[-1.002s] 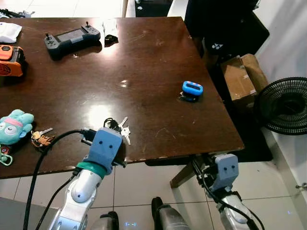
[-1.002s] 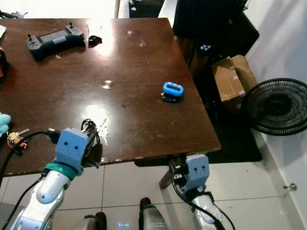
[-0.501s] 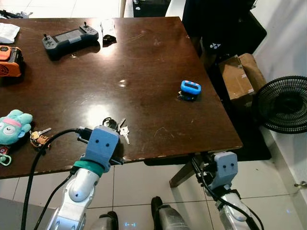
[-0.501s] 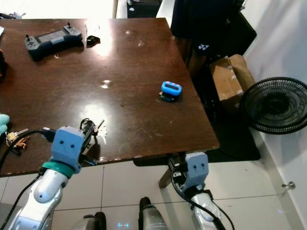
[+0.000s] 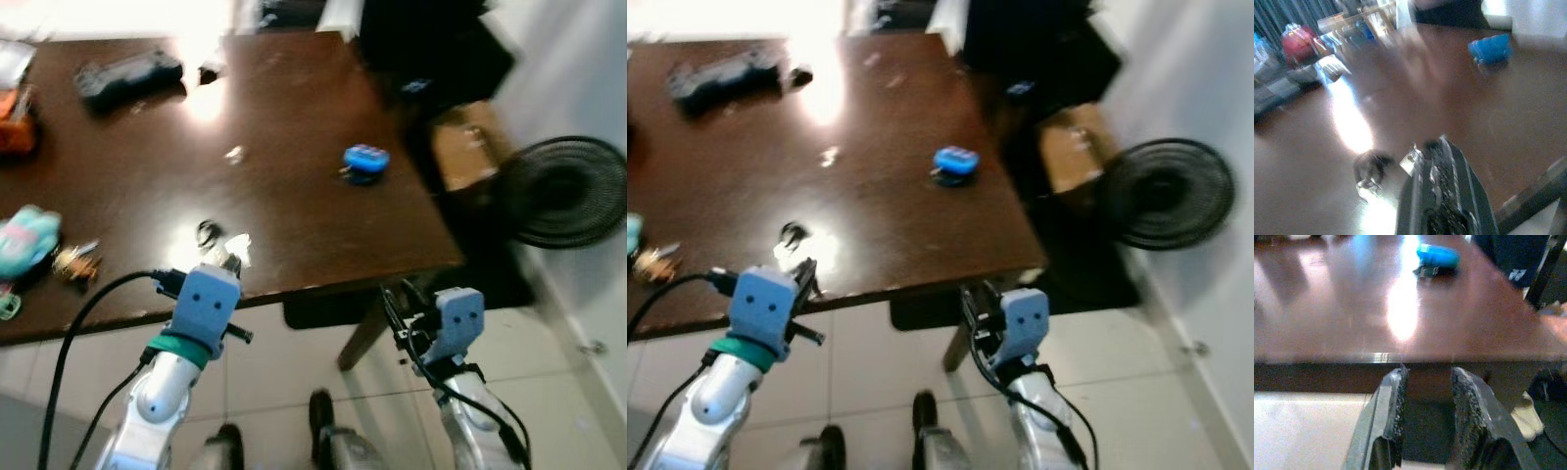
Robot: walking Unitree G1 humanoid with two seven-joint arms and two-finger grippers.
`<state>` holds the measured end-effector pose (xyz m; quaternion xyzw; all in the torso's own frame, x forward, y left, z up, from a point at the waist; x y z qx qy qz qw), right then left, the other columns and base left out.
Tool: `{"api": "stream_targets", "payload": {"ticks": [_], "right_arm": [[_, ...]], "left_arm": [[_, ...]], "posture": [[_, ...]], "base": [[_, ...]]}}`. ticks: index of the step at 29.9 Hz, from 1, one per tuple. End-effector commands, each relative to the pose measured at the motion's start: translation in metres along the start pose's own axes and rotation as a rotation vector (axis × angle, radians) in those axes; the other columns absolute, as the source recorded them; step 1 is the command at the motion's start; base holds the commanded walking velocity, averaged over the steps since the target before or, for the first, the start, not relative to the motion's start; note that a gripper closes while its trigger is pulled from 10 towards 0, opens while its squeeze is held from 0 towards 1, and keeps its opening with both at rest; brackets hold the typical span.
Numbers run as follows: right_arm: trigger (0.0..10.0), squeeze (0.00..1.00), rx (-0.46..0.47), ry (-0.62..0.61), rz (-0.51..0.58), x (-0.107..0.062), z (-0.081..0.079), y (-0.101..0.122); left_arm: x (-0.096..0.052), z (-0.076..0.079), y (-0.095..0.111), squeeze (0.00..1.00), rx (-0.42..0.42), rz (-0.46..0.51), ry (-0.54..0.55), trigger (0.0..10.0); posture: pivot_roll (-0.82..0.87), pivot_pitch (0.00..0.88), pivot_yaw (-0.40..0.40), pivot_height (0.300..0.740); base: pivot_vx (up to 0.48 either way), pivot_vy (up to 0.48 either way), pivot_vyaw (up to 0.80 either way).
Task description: Hang keys on a hook
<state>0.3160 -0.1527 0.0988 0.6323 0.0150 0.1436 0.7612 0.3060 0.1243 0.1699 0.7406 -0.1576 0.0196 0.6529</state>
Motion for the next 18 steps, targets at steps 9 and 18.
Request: {"api": "stream_targets", "payload": {"ticks": [9,18], "right_arm": [[10.0,0.0,0.008,0.012,-0.033,-0.002,-0.003,-0.007],[10.0,0.0,0.006,0.022,0.003,0.005,-0.006,0.006]], "left_arm": [[-0.008,0.003,-0.016,0.0,0.004,-0.063,-0.004,10.0],[-0.002,0.005,-0.012,0.0,-0.018,-0.056,0.005,10.0]], "posture": [[-0.03,0.147,0.001,0.74],[-0.03,0.146,0.003,0.74]], "base": [[-0.383,0.0,0.0],[-0.096,0.0,0.0]]}}
Point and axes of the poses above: a point about 5 cm out from each wrist's last joint towards the gripper, its own x axis pointing out of the wrist towards the gripper, its own y axis along the axis of the wrist's last joint, z = x × y, the point moved 5 cm from there along x, pointing out of the wrist towards the gripper, and after that the axes turned 11 degrees about -x, right-handed, at the moved point
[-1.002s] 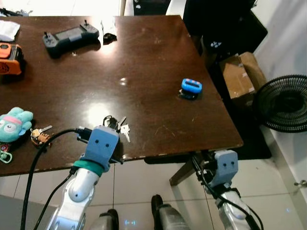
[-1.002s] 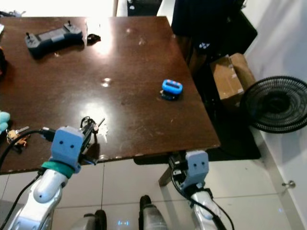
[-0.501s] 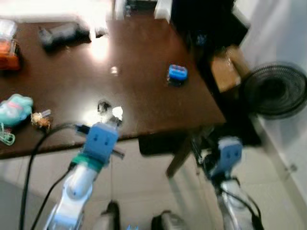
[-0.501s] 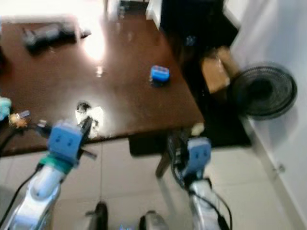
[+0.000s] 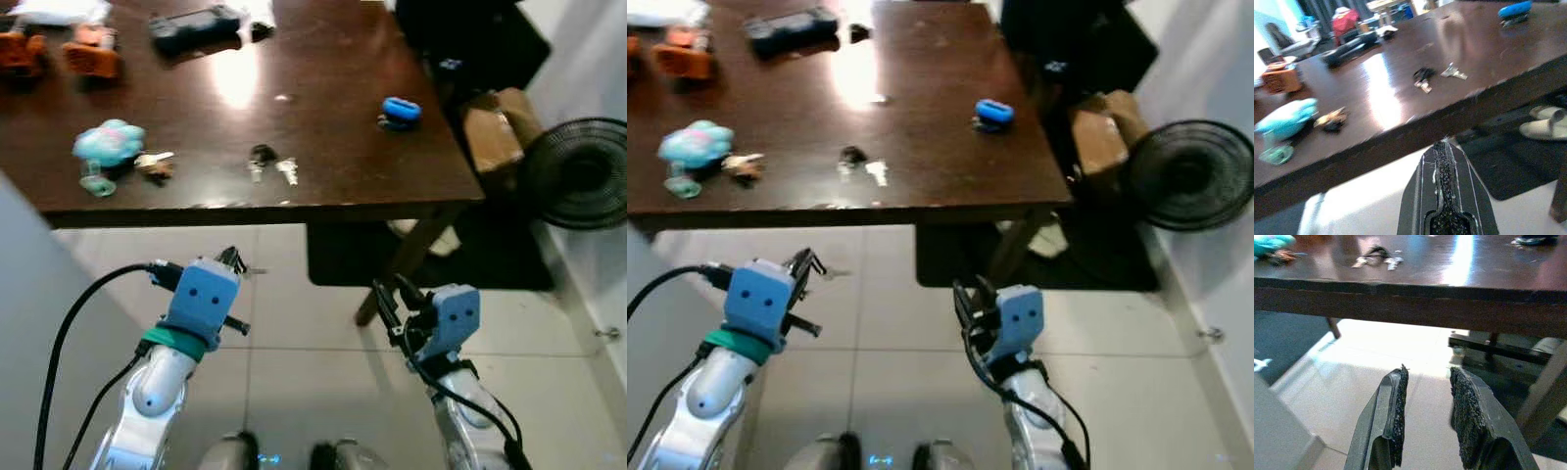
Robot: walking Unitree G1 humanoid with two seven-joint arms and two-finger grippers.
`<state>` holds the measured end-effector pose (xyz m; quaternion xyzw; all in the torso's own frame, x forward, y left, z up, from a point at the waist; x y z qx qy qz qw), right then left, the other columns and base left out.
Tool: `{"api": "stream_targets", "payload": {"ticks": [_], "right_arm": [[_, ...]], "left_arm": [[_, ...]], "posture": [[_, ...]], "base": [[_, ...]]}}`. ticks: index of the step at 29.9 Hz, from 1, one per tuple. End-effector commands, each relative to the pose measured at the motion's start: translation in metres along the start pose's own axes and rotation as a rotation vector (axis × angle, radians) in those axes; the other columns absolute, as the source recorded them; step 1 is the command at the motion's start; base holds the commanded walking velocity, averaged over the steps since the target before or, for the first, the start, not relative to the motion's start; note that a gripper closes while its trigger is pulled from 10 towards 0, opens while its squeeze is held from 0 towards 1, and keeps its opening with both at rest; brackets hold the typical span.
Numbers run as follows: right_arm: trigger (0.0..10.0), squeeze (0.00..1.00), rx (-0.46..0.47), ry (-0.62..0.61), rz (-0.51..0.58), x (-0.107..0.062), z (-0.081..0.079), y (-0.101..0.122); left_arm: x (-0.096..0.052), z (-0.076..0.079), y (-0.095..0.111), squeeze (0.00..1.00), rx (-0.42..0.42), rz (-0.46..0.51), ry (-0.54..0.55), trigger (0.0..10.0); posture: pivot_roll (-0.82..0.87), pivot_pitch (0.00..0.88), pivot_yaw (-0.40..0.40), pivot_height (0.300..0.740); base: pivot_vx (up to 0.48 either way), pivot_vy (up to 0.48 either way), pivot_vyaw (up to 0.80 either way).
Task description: Hang keys on a hook
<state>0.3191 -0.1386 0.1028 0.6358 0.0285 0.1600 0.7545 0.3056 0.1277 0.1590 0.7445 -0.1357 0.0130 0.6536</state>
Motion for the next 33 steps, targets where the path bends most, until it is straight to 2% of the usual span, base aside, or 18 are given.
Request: {"api": "stream_targets", "payload": {"ticks": [1,9,24,27,33], "right_arm": [[10.0,0.0,-0.017,-0.022,0.003,0.001,0.007,0.005],[10.0,0.0,-0.029,-0.011,0.066,0.014,0.009,0.027],[10.0,0.0,-0.049,0.018,0.045,0.013,0.003,0.023],[10.0,0.0,-0.058,0.016,0.044,0.013,0.003,0.024],[10.0,0.0,-0.091,-0.027,0.059,0.017,0.013,0.03]], "left_arm": [[0.004,0.008,0.001,0.0,-0.03,-0.01,-0.011,10.0],[0.014,0.016,0.01,0.0,-0.07,0.001,-0.025,10.0],[0.015,0.014,0.007,0.0,-0.064,-0.017,-0.009,10.0],[0.016,0.015,0.006,0.0,-0.065,-0.025,-0.008,10.0],[0.02,0.013,0.004,0.0,-0.048,-0.043,0.005,10.0]], "posture": [[-0.03,0.146,0.003,0.74],[-0.03,0.144,0.002,0.74],[-0.03,0.145,0.0,0.74],[-0.03,0.145,0.0,0.74],[-0.03,0.144,0.001,0.74]], "base": [[0.0,0.0,0.0],[0.0,0.0,0.0],[0.0,0.0,0.0],[0.0,0.0,0.43],[0.0,0.0,0.79]]}}
Point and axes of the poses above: a point about 5 cm out from each wrist's last joint towards the gripper, its own x axis pointing out of the wrist towards the gripper, its own y axis along the axis of the wrist's last joint, z = x × y, the point moved 5 cm from there along x, pointing out of the wrist towards the gripper, and after that the axes turned 11 degrees about -x, right-handed, at the moved point
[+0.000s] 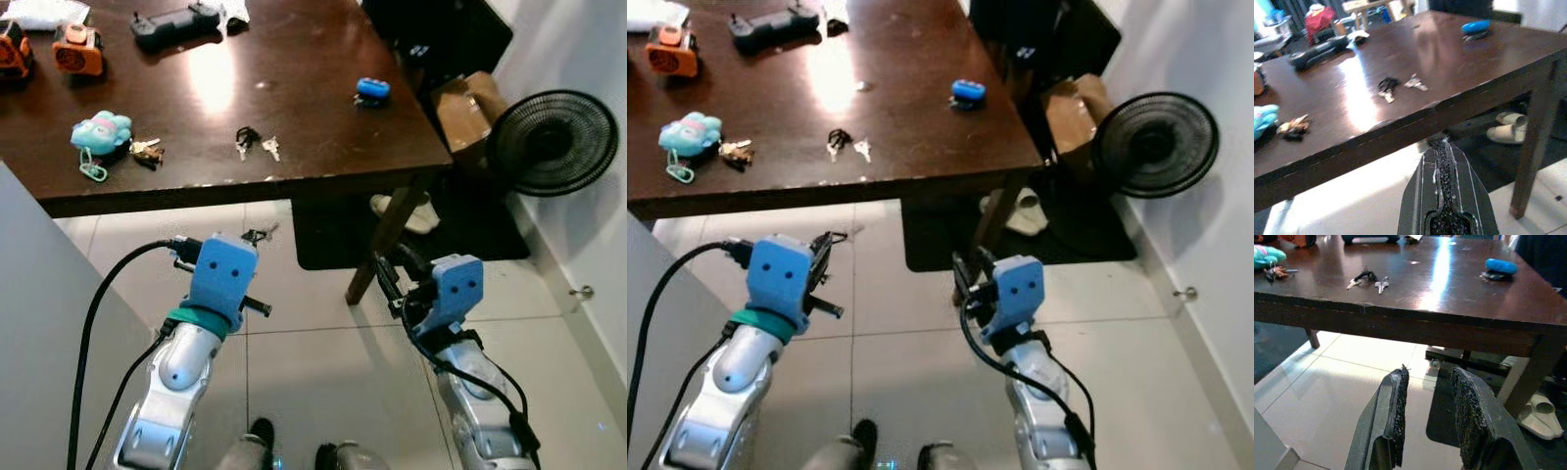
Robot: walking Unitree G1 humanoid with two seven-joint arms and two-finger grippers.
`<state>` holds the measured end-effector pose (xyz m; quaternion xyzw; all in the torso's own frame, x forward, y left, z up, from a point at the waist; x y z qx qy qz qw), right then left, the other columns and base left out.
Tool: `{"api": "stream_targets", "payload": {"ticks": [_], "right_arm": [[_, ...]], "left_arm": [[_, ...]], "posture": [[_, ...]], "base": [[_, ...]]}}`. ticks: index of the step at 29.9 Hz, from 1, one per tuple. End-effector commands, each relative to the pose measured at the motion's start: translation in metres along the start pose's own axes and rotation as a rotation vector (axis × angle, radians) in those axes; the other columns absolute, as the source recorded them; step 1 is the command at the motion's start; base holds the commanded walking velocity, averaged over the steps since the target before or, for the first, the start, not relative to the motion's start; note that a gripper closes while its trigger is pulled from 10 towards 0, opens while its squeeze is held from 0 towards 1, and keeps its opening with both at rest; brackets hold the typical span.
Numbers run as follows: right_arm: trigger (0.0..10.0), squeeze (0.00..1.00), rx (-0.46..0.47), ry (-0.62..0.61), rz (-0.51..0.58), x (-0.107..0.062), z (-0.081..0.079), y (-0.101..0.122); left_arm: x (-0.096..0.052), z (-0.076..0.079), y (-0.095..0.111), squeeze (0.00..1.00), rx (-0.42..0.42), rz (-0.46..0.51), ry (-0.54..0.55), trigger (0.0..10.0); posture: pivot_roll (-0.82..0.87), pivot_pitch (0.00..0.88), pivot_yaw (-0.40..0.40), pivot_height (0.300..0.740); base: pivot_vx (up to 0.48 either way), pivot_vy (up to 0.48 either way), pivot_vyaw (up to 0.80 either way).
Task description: Hang keys on a hook
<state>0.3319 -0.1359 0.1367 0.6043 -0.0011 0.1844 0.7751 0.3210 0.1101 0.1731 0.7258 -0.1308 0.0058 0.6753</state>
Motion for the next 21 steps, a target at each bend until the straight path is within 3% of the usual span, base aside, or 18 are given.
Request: {"api": "stream_targets", "payload": {"ticks": [1,4,9,14,21], "right_arm": [[10.0,0.0,-0.006,-0.024,-0.004,0.0,0.006,0.0],[10.0,0.0,-0.007,-0.024,0.005,0.001,0.008,0.002],[10.0,0.0,-0.019,-0.038,0.04,0.006,0.016,0.014],[10.0,0.0,-0.03,-0.039,0.058,0.011,0.02,0.02],[10.0,0.0,-0.028,-0.026,0.04,0.009,0.017,0.013]], "left_arm": [[-0.001,0.0,-0.008,0.0,0.016,-0.028,0.004,10.0],[0.0,0.0,-0.008,0.0,0.019,-0.024,0.001,10.0],[0.005,0.0,0.012,0.0,0.003,0.057,0.01,10.0],[0.01,0.0,0.028,0.0,0.037,0.133,0.027,10.0],[0.007,0.004,0.015,0.0,0.052,0.089,-0.003,10.0]], "posture": [[-0.03,0.144,0.001,0.74],[-0.03,0.143,0.001,0.74],[-0.03,0.141,-0.004,0.74],[-0.03,0.138,-0.008,0.74],[-0.03,0.134,-0.013,0.74]], "base": [[0.0,0.0,0.79],[0.0,0.0,0.79],[0.0,0.0,0.78],[0.0,0.0,0.78],[0.0,0.0,0.77]]}}
Point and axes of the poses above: a point about 5 cm out from each wrist's last joint towards the gripper, its own x axis pointing out of the wrist towards the gripper, its own y axis along the axis of the wrist's last joint, z = x × y, the point moved 5 cm from there along x, pointing out of the wrist towards the gripper, and after that the axes turned 11 degrees about -x, right-handed, at the moved point
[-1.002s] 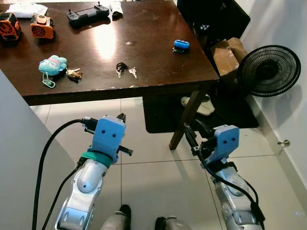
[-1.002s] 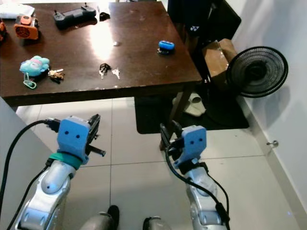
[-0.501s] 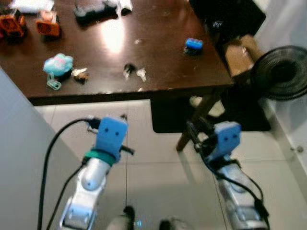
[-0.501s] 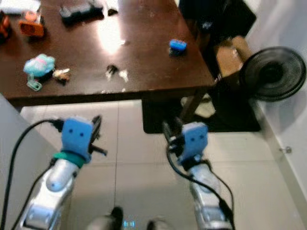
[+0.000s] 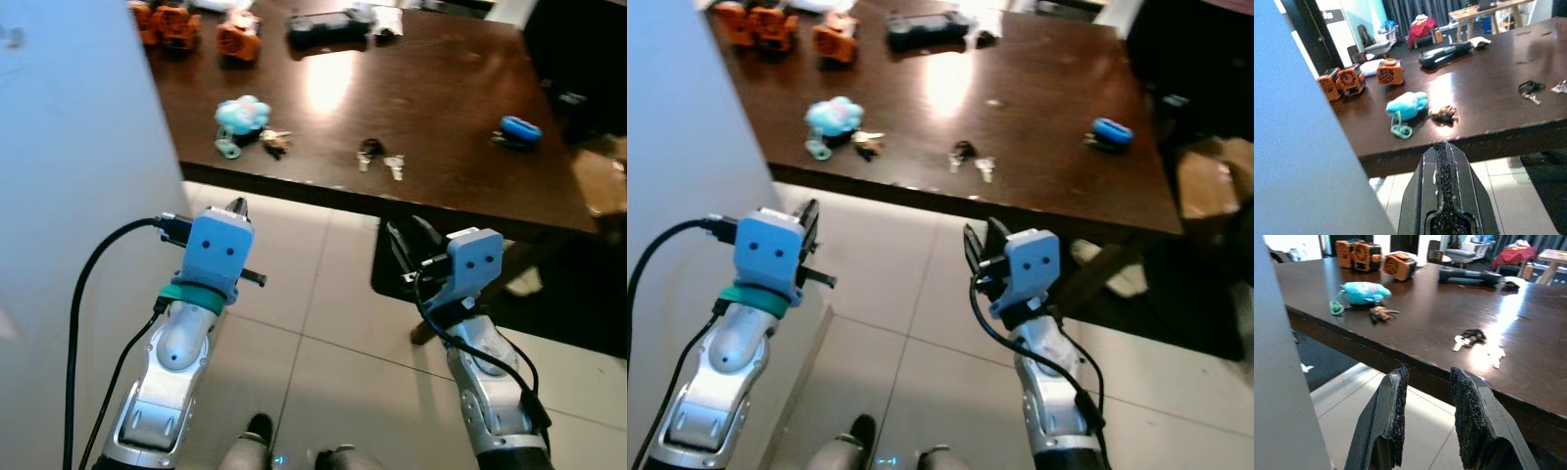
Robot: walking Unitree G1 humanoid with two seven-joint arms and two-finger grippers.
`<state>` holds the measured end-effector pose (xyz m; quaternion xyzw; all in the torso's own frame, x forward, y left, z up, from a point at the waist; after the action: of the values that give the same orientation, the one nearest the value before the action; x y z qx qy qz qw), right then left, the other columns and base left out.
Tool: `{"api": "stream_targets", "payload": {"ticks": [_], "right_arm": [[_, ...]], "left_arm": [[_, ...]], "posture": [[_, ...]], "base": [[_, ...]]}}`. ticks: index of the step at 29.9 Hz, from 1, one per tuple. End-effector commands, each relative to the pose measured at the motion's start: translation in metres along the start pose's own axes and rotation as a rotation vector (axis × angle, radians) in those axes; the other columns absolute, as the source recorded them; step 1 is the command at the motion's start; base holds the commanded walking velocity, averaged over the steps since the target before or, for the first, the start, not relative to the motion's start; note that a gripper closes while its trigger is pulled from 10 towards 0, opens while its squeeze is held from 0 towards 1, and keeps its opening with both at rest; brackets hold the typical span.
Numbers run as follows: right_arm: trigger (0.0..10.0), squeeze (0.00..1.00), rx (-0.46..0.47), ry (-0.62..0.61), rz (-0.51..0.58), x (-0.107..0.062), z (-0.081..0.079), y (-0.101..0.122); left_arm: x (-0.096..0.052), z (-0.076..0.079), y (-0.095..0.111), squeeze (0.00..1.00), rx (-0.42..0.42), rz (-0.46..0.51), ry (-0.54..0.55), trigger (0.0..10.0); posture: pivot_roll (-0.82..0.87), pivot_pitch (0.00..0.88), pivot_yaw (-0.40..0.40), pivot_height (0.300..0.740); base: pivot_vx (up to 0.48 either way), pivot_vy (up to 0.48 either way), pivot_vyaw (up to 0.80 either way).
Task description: Hang keys on a hook
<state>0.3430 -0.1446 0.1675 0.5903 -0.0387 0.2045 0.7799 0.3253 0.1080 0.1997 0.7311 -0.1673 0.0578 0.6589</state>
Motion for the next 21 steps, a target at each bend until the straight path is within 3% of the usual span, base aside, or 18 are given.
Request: {"api": "stream_targets", "payload": {"ticks": [1,6,8,12,14,15,16,17,18,20,21], "right_arm": [[10.0,0.0,0.016,0.008,-0.047,-0.008,-0.004,-0.014],[10.0,0.0,0.017,0.024,-0.089,-0.014,-0.01,-0.026],[10.0,0.0,0.022,0.043,-0.151,-0.025,-0.017,-0.044],[10.0,0.0,0.028,0.057,-0.202,-0.035,-0.023,-0.059],[10.0,0.0,0.028,0.057,-0.202,-0.035,-0.023,-0.059],[10.0,0.0,0.026,0.075,-0.252,-0.044,-0.029,-0.073],[10.0,0.0,0.026,0.075,-0.252,-0.044,-0.029,-0.073],[10.0,0.0,0.019,0.098,-0.312,-0.057,-0.035,-0.088],[10.0,0.0,0.019,0.098,-0.312,-0.057,-0.035,-0.088],[10.0,0.0,0.003,0.152,-0.449,-0.089,-0.048,-0.121],[10.0,0.0,0.003,0.152,-0.449,-0.089,-0.048,-0.121]], "left_arm": [[-0.008,0.007,-0.019,0.0,0.01,-0.066,-0.042,10.0],[-0.019,0.007,-0.046,0.0,0.017,-0.149,-0.058,10.0],[-0.034,0.004,-0.076,0.0,0.044,-0.247,-0.061,10.0],[-0.047,0.003,-0.096,0.0,0.074,-0.309,-0.071,10.0],[-0.047,0.003,-0.096,0.0,0.074,-0.309,-0.071,10.0],[-0.056,0.002,-0.109,0.0,0.096,-0.347,-0.085,10.0],[-0.056,0.002,-0.109,0.0,0.096,-0.347,-0.085,10.0],[-0.066,0.003,-0.122,0.0,0.114,-0.394,-0.121,10.0],[-0.066,0.003,-0.122,0.0,0.114,-0.394,-0.121,10.0],[-0.09,0.004,-0.149,0.0,0.168,-0.493,-0.203,10.0],[-0.09,0.004,-0.149,0.0,0.168,-0.493,-0.203,10.0]], "posture": [[-0.03,0.134,-0.013,0.74],[-0.03,0.125,-0.012,0.74],[-0.03,0.124,-0.012,0.74],[-0.03,0.124,-0.012,0.74],[-0.03,0.124,-0.012,0.74],[-0.03,0.121,-0.012,0.74],[-0.03,0.121,-0.012,0.74],[-0.03,0.121,-0.013,0.74],[-0.03,0.121,-0.013,0.74],[-0.03,0.121,-0.013,0.74],[-0.03,0.121,-0.013,0.74]], "base": [[0.0,0.0,0.77],[0.0,0.0,0.77],[0.0,0.0,0.77],[0.0,0.0,0.77],[0.0,0.0,0.77],[0.0,0.0,0.77],[0.0,0.0,0.77],[0.0,0.0,0.77],[0.0,0.0,0.77],[0.0,0.0,0.77],[0.0,0.0,0.77]]}}
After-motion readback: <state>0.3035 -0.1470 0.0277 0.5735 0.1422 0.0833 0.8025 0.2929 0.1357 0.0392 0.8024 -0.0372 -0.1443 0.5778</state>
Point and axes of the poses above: a point about 5 cm out from each wrist's last joint towards the gripper, its own x axis pointing out of the wrist towards the gripper, its own y axis along the axis of the wrist's last joint, z = x × y, the point moved 5 cm from there along x, pointing out of the wrist towards the gripper, and after that the axes turned 11 degrees about -x, right-handed, at the moved point
